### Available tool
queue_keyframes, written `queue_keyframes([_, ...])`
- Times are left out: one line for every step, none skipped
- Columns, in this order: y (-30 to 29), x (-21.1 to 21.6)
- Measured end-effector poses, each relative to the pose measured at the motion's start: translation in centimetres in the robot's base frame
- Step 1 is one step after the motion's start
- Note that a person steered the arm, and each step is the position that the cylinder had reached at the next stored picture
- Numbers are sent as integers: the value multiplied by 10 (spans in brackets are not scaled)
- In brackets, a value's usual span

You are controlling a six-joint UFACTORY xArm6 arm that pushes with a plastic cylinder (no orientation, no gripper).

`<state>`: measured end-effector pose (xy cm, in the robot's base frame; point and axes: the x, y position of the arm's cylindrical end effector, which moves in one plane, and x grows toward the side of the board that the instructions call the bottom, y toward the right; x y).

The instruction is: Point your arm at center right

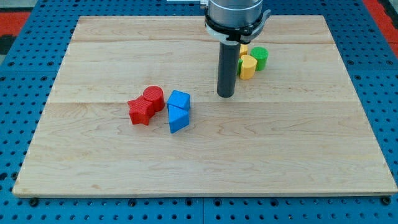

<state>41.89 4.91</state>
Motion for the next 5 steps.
queue_keyframes([1,-1])
queue_keyframes([1,0])
queue_keyframes([3,5])
queue_keyframes([9,5])
queue_keyframes([48,5])
